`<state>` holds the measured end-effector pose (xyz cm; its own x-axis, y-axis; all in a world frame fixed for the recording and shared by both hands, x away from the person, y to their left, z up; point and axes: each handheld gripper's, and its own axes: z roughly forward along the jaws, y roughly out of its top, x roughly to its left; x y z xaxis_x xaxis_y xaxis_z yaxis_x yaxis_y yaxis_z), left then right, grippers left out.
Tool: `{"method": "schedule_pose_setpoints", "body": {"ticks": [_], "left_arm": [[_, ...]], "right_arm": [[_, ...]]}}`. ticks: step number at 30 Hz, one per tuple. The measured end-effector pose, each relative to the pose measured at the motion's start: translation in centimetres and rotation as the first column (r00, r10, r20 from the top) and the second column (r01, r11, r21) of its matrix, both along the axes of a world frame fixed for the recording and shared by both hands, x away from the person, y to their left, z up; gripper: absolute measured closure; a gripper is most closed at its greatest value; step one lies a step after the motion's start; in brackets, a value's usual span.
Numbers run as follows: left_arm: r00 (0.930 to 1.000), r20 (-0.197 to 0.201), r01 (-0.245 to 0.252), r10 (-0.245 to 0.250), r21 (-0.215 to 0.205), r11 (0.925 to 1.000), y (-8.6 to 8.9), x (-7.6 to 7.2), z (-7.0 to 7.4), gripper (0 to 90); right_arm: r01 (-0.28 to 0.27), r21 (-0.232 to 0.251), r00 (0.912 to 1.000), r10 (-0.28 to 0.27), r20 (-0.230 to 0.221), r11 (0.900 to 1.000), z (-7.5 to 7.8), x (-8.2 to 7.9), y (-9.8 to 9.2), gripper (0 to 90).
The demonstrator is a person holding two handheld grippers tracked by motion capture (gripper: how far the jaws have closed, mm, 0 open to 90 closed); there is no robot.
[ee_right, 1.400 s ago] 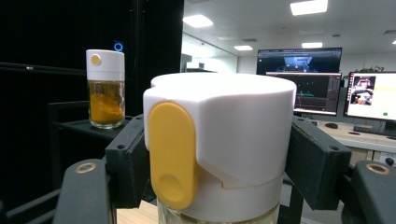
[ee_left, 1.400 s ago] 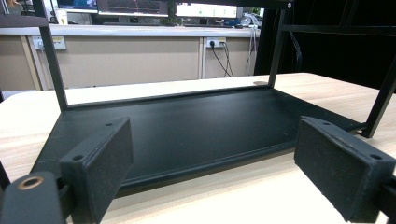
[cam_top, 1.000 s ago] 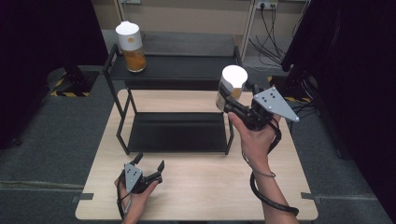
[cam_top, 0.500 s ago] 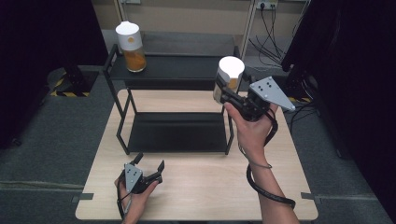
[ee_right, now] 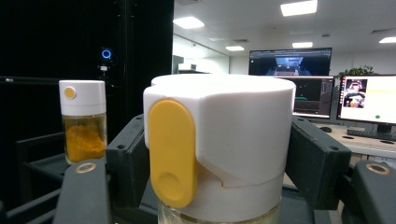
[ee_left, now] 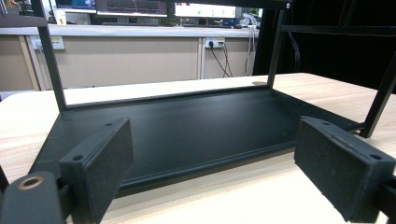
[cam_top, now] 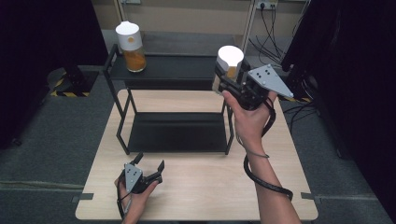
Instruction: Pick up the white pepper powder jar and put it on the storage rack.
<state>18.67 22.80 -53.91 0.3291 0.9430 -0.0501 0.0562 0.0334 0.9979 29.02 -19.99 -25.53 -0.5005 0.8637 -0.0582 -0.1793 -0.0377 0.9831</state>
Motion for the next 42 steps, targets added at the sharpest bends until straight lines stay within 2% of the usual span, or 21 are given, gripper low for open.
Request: {"method": "schedule_pose_setpoints", "body": {"ticks": [14,26,42], "left_arm": [[1.0,0.001,0.0,0.0,0.0,1.0,0.0,0.0,0.0,11.5],[1.0,-0.001,0.001,-0.001,-0.002,1.0,0.1,0.0,0.0,11.5],[1.0,0.0,0.003,-0.003,-0.003,1.0,0.1,0.0,0.0,11.5]], "right_arm": [[0.024,-0.004,0.9997,-0.024,0.002,1.0,2.1,1.7,0.9,30.9],[0.054,-0.016,0.998,-0.055,-0.031,0.998,3.4,4.0,1.9,30.9],[0.084,-0.013,0.9937,-0.085,-0.073,0.996,4.1,6.7,2.8,30.9]]}}
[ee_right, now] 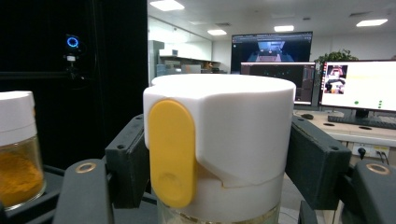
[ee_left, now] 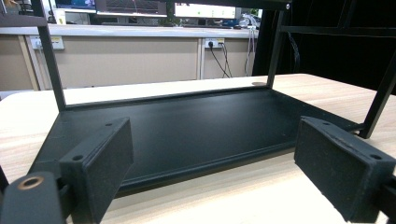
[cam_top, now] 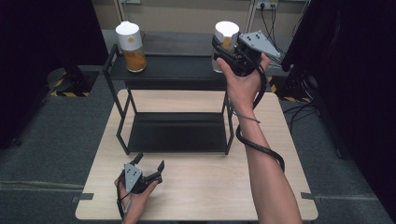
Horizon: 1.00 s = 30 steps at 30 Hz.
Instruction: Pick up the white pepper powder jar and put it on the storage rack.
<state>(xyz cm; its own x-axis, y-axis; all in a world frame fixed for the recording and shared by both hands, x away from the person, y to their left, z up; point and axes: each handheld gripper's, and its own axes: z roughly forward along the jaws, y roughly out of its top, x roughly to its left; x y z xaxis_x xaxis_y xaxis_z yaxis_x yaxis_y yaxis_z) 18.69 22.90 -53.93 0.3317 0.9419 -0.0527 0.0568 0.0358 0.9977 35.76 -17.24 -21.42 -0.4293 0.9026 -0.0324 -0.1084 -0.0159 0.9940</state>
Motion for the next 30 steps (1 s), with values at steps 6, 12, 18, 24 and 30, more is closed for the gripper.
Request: {"method": "schedule_pose_setpoints", "body": {"ticks": [6,12,18,24,30], "left_arm": [[1.0,-0.001,0.001,-0.001,-0.001,1.0,0.0,0.0,0.0,11.5],[1.0,0.001,0.003,-0.003,0.0,1.0,0.0,0.0,0.0,11.5],[1.0,0.001,0.003,-0.003,0.0,1.0,0.0,0.0,0.0,11.5],[1.0,0.001,0.003,-0.003,0.0,1.0,0.0,0.0,0.0,11.5],[1.0,0.001,0.003,-0.003,-0.001,1.0,0.0,0.0,0.0,11.5]], "right_arm": [[0.009,-0.001,0.9999,-0.009,-0.015,1.0,0.0,1.0,0.4,30.9],[0.012,0.0,0.9996,-0.012,-0.025,1.0,-0.3,1.6,0.5,30.9],[0.02,-0.01,0.9993,-0.02,-0.033,1.0,-0.5,1.9,0.7,30.9],[0.023,-0.009,0.9988,-0.023,-0.043,1.0,-0.9,2.1,0.7,30.8],[0.022,-0.016,0.9987,-0.023,-0.046,1.0,-1.0,2.2,0.8,30.8]]}}
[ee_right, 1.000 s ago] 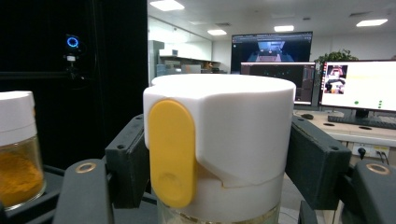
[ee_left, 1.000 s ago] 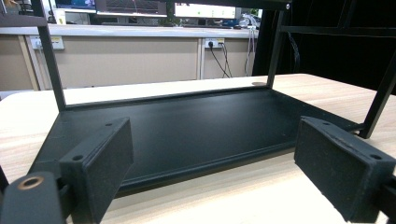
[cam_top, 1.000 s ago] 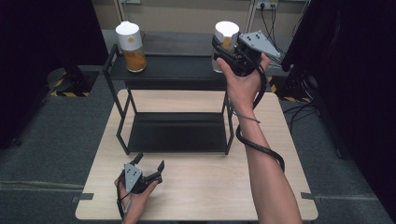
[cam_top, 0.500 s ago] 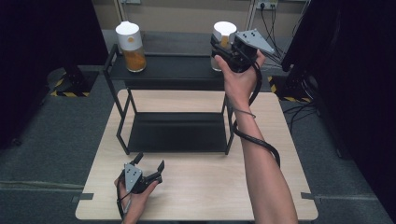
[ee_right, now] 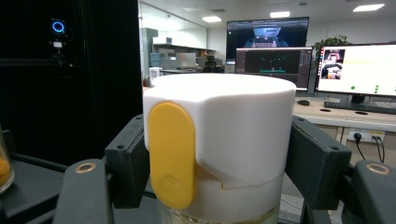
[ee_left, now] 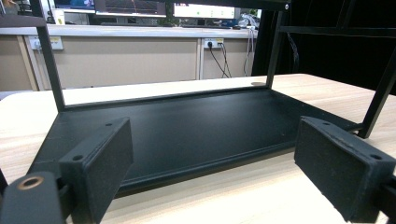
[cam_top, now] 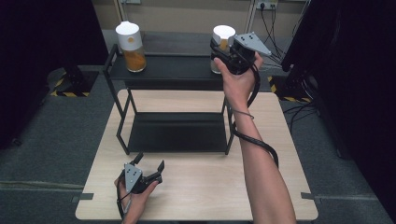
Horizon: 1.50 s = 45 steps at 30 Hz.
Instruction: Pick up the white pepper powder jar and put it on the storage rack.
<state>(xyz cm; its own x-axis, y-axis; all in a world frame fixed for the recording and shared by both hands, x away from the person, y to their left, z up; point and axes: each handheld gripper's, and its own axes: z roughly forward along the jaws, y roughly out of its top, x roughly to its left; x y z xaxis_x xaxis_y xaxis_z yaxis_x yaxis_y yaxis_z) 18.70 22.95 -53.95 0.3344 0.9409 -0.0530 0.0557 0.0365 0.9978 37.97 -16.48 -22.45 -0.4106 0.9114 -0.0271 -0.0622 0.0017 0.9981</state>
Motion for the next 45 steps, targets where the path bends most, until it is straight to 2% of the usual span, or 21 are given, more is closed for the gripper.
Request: {"method": "schedule_pose_setpoints", "body": {"ticks": [16,19,29,35,45], "left_arm": [[1.0,0.001,0.0,0.0,0.004,1.0,0.0,0.0,0.0,11.5],[1.0,0.001,0.0,0.0,0.004,1.0,0.0,0.0,0.0,11.5],[1.0,0.002,0.0,0.0,0.005,1.0,-0.1,0.0,0.0,11.5],[1.0,0.004,0.0,0.0,0.008,1.0,-0.1,0.0,0.0,11.5],[1.0,0.004,0.0,0.0,0.004,1.0,0.0,0.0,0.0,11.4]], "right_arm": [[0.002,-0.008,0.9999,-0.002,0.014,1.0,-0.3,-0.2,0.2,30.4],[0.003,-0.007,0.9998,-0.003,0.019,1.0,-0.4,-0.3,0.2,27.6],[0.004,-0.016,0.9999,-0.004,0.012,1.0,0.0,-1.1,0.1,10.4],[-0.014,-0.021,0.9999,0.014,0.009,1.0,0.0,-1.9,-0.4,6.6],[-0.044,-0.009,0.999,0.044,-0.001,0.999,-0.9,-3.1,-1.3,5.1]]}}
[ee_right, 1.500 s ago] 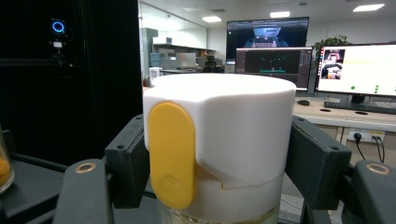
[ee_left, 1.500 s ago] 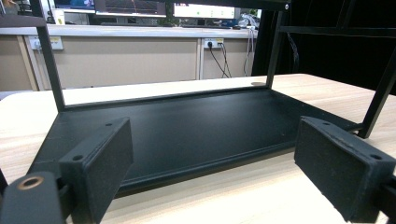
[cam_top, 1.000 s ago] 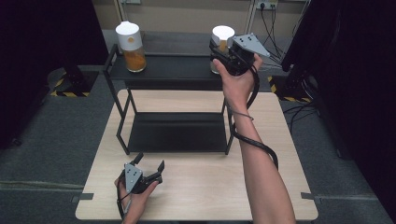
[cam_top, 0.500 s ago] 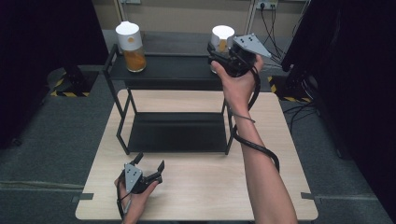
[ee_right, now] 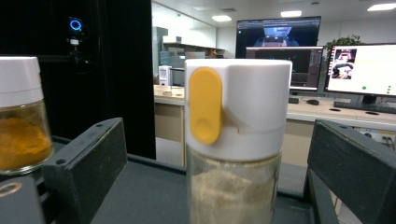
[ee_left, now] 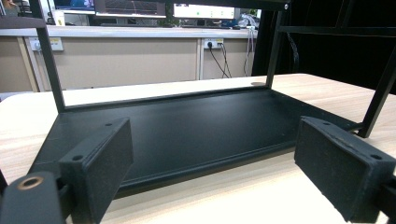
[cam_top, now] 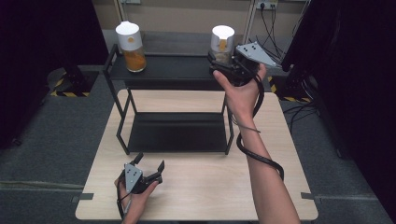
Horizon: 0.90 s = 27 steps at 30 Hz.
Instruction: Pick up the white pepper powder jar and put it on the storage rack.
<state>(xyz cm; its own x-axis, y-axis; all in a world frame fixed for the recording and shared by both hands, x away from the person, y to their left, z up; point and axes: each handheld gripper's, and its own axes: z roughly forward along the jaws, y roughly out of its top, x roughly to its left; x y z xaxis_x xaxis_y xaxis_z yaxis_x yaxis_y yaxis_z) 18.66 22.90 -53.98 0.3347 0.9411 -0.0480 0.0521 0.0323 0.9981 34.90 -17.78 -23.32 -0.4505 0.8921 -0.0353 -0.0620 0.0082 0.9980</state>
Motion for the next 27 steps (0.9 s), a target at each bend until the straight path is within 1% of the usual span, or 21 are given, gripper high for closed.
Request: {"method": "schedule_pose_setpoints", "body": {"ticks": [16,23,27], "left_arm": [[1.0,0.004,0.0,0.0,0.004,1.0,-0.1,0.0,0.0,11.4],[1.0,0.006,-0.001,0.001,0.008,1.0,-0.1,-0.1,0.0,11.4],[1.0,0.006,-0.001,0.001,0.01,1.0,-0.1,-0.1,0.0,11.4]], "right_arm": [[-0.038,-0.009,0.9993,0.038,0.001,0.999,-1.9,-2.1,-1.4,4.9],[-0.053,0.003,0.9986,0.053,0.0,0.999,-3.0,-2.9,-2.1,4.9],[-0.059,-0.007,0.9983,0.059,0.004,0.998,-3.4,-3.3,-2.2,4.9]]}}
